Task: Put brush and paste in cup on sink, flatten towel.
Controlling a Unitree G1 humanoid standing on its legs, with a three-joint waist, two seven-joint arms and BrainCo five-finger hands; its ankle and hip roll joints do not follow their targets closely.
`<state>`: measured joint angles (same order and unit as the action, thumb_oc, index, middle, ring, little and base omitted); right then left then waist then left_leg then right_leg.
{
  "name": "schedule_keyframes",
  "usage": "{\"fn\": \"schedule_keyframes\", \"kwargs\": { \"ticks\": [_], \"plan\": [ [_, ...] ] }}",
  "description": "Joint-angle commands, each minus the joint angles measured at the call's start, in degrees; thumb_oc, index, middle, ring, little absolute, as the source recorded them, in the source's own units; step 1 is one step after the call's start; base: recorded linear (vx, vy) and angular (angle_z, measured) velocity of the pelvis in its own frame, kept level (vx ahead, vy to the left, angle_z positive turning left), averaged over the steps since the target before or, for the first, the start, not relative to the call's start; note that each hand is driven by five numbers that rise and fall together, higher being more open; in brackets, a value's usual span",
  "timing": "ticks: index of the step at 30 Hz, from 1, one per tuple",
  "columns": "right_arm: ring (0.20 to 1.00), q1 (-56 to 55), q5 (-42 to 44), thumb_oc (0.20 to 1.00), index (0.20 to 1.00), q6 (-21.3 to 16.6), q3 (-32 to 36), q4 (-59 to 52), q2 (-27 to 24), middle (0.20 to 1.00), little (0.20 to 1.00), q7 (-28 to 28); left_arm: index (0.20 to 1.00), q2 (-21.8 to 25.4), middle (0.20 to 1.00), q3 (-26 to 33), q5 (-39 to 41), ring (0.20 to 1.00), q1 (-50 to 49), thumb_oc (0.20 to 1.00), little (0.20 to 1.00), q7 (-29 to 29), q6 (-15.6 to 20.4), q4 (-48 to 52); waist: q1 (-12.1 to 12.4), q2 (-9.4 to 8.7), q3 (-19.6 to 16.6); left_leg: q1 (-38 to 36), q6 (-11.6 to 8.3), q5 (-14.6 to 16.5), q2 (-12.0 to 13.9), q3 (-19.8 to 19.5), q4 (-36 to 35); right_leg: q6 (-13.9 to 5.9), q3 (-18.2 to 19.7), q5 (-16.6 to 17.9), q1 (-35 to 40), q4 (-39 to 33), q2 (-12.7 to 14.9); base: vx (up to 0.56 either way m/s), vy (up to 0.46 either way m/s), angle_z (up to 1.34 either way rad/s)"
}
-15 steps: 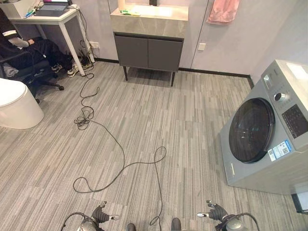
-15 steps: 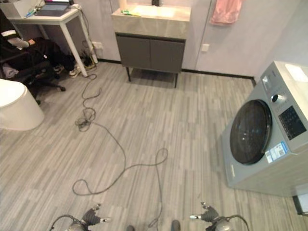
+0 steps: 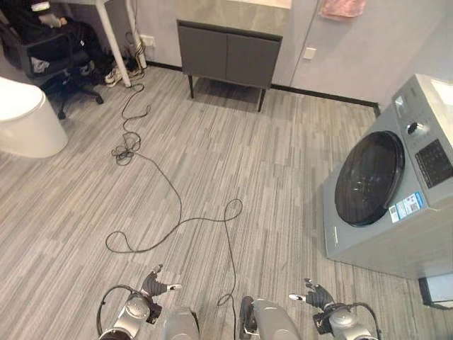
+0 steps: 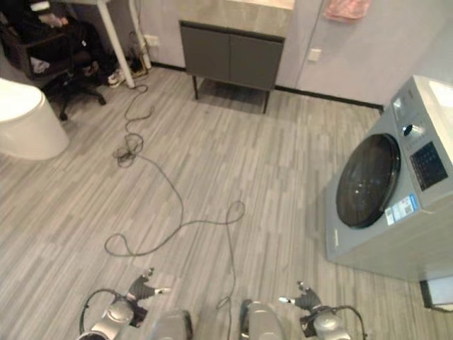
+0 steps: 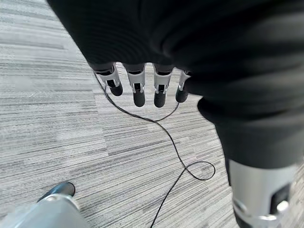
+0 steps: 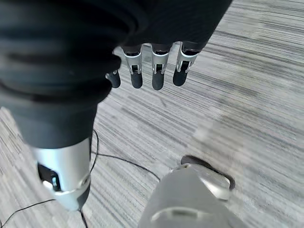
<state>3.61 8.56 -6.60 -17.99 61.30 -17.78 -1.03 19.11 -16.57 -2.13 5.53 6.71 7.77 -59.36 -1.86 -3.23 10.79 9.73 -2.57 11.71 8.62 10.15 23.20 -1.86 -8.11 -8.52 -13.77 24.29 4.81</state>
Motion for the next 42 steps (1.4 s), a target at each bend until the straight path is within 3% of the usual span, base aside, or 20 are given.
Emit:
{"fn": "schedule_keyframes", "kwargs": {
  "ticks": [1,13,14,15,16,20,21,22,23,26,27,31,33,34,35,37,38,40,41,42],
  "plan": [
    [1.0,0.74,0.26,1.0,1.0,-2.47,-0.02,-1.07,-1.44,1.0,1.0,-0.44,1.0,0.27,1.0,-1.36,1.73,1.0,-0.44,1.0,1.0,1.67,2.84,1.79,0.03,0.02,-1.76,-2.56,-0.6,-4.89,-0.59,0.22,-2.2,-2.77,1.93,0.82,5.13,-0.38,-0.3,0.0,0.0,0.0],
    [1.0,3.66,-0.06,1.0,1.0,-1.81,-1.41,1.63,-1.1,1.0,1.0,-1.0,1.0,-1.48,1.0,-1.39,3.29,1.0,-1.06,1.0,1.0,1.72,3.36,-0.51,2.09,0.35,-1.89,-4.91,0.6,-7.11,-4.12,1.75,-9.35,-4.74,5.66,5.62,9.29,-12.55,0.75,0.07,0.1,-0.11],
    [1.0,4.39,-0.31,1.0,1.0,-1.9,-1.61,1.42,-1.4,1.0,1.0,-0.98,1.0,-1.38,1.0,-1.56,3.14,1.0,-0.86,1.0,1.0,1.9,3.57,-0.08,2.45,0.57,-1.78,-4.91,1.12,-7.21,-4.99,1.3,-10.13,-5.24,5.9,5.85,8.95,-11.74,1.09,0.15,0.282,-0.21],
    [1.0,5.02,-1.8,1.0,1.0,-1.92,-2.32,0.05,-2.15,1.0,1.0,-0.57,1.0,-0.28,1.0,-2.48,1.55,1.0,-1.06,1.0,1.0,1.31,3.82,1.95,2.56,0.58,-1.24,-6.75,3.1,-6.33,-6.88,1.49,-13.15,-7.55,6.61,10.53,4.94,-4.1,2.47,0.2,0.337,-0.27],
    [1.0,4.78,-2.54,1.0,1.0,-1.88,-2.56,-1.96,-3.04,1.0,1.0,-0.23,1.0,0.78,1.0,-2.92,0.61,1.0,-1.43,1.0,1.0,0.68,3.59,3.84,2.05,0.8,-0.68,-7.73,4.17,-6.28,-7.58,0.85,-14.81,-8.21,7.82,15.05,1.9,1.88,2.41,0.17,0.26,-0.31],
    [1.0,4.04,-1.36,1.0,1.0,-2.03,-1.66,-4.62,-3.35,1.0,1.0,-0.06,1.0,1.52,1.0,-2.88,-0.52,1.0,-1.12,1.0,1.0,0.09,3.51,2.54,0.64,1.53,0.31,-10.35,4.28,-7.51,-7.43,0.11,-17.2,-7.52,8.18,13.85,-2.09,4.52,-0.23,0.21,0.092,0.01],
    [1.0,3.78,-0.63,1.0,1.0,-2.14,-1.41,-4.49,-3.29,1.0,1.0,0.11,1.0,1.65,1.0,-3.03,-1.09,1.0,-0.76,1.0,1.0,0.1,3.55,1.52,0.09,1.63,0.22,-11.59,3.89,-8.01,-7.64,-0.28,-18.57,-7.12,8.12,12.88,-2.72,2.1,-1.46,0.23,-0.003,0.06],
    [1.0,3.87,-0.55,1.0,1.0,-2.03,-1.44,-4.17,-3.2,1.0,1.0,-0.01,1.0,1.55,1.0,-2.93,-1.28,1.0,-0.27,1.0,1.0,0.22,3.47,0.45,-0.26,1.33,0.13,-13.11,3.35,-7.86,-8.06,-0.27,-19.92,-6.95,7.06,12.96,-3.68,-5.22,-0.45,0.49,-0.09,0.11],
    [1.0,4.51,-1.63,1.0,1.0,-1.93,-1.97,-4.05,-3.18,1.0,1.0,-0.35,1.0,1.01,1.0,-2.71,-1.5,1.0,0.74,1.0,1.0,0.37,3.35,-1.44,-1.02,1.13,-0.17,-15.46,1.89,-7.53,-7.74,-0.5,-21.75,-7.58,5.78,16.29,-6.21,-16.05,2.54,0.39,-0.101,0.1],
    [1.0,4.95,-2.72,1.0,1.0,-1.64,-2.5,-4.27,-3.15,1.0,1.0,-0.16,1.0,0.9,1.0,-2.84,-2.04,1.0,1.45,1.0,1.0,0.3,3.46,-2.25,-1.56,1.44,0.04,-17.73,0.78,-7.51,-6.81,-0.75,-22.94,-8.05,5.16,19.05,-6.6,-21.24,3.49,0.43,-0.152,0.2],
    [1.0,3.84,-4.56,1.0,1.0,-1.1,-2.62,-7.12,-3.58,1.0,1.0,0.33,1.0,1.08,1.0,-3.21,-3.04,1.0,1.94,1.0,1.0,-0.11,3.1,-2.51,-3.32,1.5,-0.55,-22.34,-1.17,-7.48,-5.22,-2.04,-24.67,-9.03,5.8,21.48,-9.03,-22.28,4.05,0.68,-0.277,0.2],
    [1.0,1.74,-4.3,1.0,1.0,-1.23,-2.62,-6.71,-4.48,1.0,1.0,0.8,1.0,0.44,1.0,-3.83,-3.39,1.0,2.42,1.0,1.0,-0.22,2.84,-3.36,-4.98,2.27,-1.67,-23.05,-2.73,-10.54,-2.39,-4.5,-20.34,-6.82,8.88,20.54,-7.46,-18.92,-0.25,0.46,-0.258,0.5],
    [1.0,1.36,-5.0,1.0,1.0,-1.15,-3.21,-6.47,-4.84,1.0,1.0,0.73,1.0,-0.04,1.0,-3.66,-2.49,1.0,2.64,1.0,1.0,-0.26,2.35,-3.66,-5.06,3.07,-2.1,-20.43,-3.9,-17.56,-0.08,-4.86,-10.8,-3.99,7.96,18.07,-4.71,-18.17,-3.19,0.55,-0.497,0.53],
    [1.0,1.29,-5.22,1.0,1.0,-1.21,-3.57,-6.0,-5.32,1.0,1.0,0.12,1.0,-0.51,1.0,-4.05,-2.11,1.0,3.16,1.0,1.0,-0.24,1.99,-3.58,-4.27,2.05,-1.48,-12.59,-3.55,-23.0,1.55,-4.5,4.22,-0.54,7.42,15.42,-0.39,-18.82,-4.08,0.41,-0.432,0.27],
    [1.0,1.31,-5.22,1.0,1.0,-1.21,-3.57,-6.0,-5.28,1.0,1.0,0.12,1.0,-0.48,1.0,-4.05,-2.11,1.0,3.19,1.0,1.0,-0.24,1.99,-3.59,-4.38,1.92,-1.61,-12.3,-3.54,-23.13,1.41,-4.62,4.27,-0.54,7.37,15.54,-0.55,-18.89,-3.92,0.41,-0.455,0.33],
    [1.0,1.45,-5.35,1.0,1.0,-1.15,-3.97,-5.9,-5.49,1.0,1.0,-0.8,1.0,-0.72,1.0,-3.83,-1.14,1.0,3.91,1.0,1.0,0.63,1.55,-3.34,-3.36,0.61,-0.44,-8.53,-2.52,-22.64,3.23,-1.23,11.99,1.66,6.99,12.55,2.82,-18.46,-4.66,0.43,-0.324,-0.03],
    [1.0,1.62,-5.4,1.0,1.0,-0.75,-4.12,-5.2,-5.62,1.0,1.0,-1.38,1.0,-1.1,1.0,-4.05,-0.64,1.0,4.6,1.0,1.0,1.13,1.74,-3.24,-1.95,-0.01,0.37,-2.3,-2.35,-19.16,0.46,0.86,12.69,1.69,7.41,11.02,6.51,-18.98,-4.09,0.42,-0.21,-0.21],
    [1.0,1.77,-5.37,1.0,1.0,-0.69,-3.89,-4.7,-5.6,1.0,1.0,-1.53,1.0,-1.13,1.0,-3.73,-0.25,1.0,4.54,1.0,1.0,1.39,1.83,-3.23,-1.53,-0.31,0.07,0.72,-2.26,-18.09,-0.72,2.56,12.05,1.24,7.39,10.77,7.94,-19.62,-3.75,0.37,-0.083,0.06],
    [1.0,1.72,-5.16,1.0,1.0,-0.6,-3.76,-4.71,-5.78,1.0,1.0,-1.46,1.0,-1.14,1.0,-3.31,0.06,1.0,4.46,1.0,1.0,1.38,1.94,-3.13,-1.15,0.02,-0.23,3.12,-2.16,-17.17,-0.82,6.58,6.68,0.51,6.97,10.14,10.1,-20.9,-3.66,0.7,-0.006,0.17],
    [1.0,1.86,-5.41,1.0,1.0,-0.65,-3.86,-4.32,-5.73,1.0,1.0,-1.62,1.0,-1.02,1.0,-2.94,0.17,1.0,4.37,1.0,1.0,1.58,1.98,-2.97,-0.24,0.55,-0.89,5.79,-1.58,-17.52,-1.31,10.22,-5.74,-0.89,7.27,8.92,13.48,-22.7,-3.68,0.55,0.028,0.13]
  ]
}}
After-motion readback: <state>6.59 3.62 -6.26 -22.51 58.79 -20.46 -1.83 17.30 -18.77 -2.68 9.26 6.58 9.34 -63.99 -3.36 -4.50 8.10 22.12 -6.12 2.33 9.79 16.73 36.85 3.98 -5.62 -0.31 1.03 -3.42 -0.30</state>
